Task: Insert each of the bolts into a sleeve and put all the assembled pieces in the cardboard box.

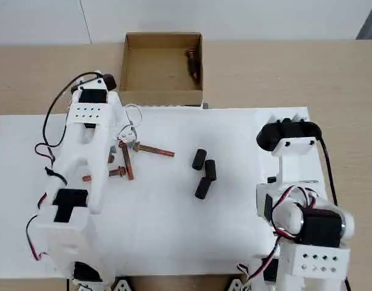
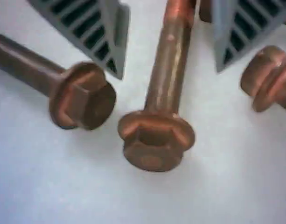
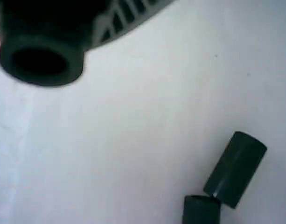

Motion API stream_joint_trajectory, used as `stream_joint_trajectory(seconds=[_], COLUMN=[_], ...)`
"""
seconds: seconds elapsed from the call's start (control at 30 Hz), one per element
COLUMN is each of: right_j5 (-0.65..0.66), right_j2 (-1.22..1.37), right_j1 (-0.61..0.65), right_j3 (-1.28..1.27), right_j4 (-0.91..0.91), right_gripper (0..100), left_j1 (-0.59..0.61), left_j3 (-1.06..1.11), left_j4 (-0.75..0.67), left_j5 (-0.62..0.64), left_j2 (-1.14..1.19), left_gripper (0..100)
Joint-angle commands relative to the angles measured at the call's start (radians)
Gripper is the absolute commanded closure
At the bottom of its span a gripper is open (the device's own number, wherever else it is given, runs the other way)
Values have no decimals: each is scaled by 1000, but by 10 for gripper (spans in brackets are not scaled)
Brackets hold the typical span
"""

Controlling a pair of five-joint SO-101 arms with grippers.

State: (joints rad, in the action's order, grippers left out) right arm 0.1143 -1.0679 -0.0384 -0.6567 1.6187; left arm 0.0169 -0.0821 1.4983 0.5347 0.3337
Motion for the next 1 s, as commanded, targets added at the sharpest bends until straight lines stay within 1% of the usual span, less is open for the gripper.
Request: stream_joint_trajectory(seconds=[0.0,0.1,0.4,0.63,0.97], right_j5=[-9,-9,-9,-9,-9], right_j2=[-10,-10,-10,-10,-10], right_j1=[-10,-8,-8,-8,-8], right_j3=[-18,-26,-26,-26,-26], right_j4=[-47,-53,-53,-53,-53], right_gripper=[995,995,995,995,995], left_j1=[-2,0,-2,0,-2], left_j3=[-41,-41,-35,-39,-35], left_j4=[-2,-5,-101,-101,-107], left_j5=[-3,-3,-3,-3,3], left_j2=[-6,-6,0,80,95], left_gripper=[874,874,874,874,882])
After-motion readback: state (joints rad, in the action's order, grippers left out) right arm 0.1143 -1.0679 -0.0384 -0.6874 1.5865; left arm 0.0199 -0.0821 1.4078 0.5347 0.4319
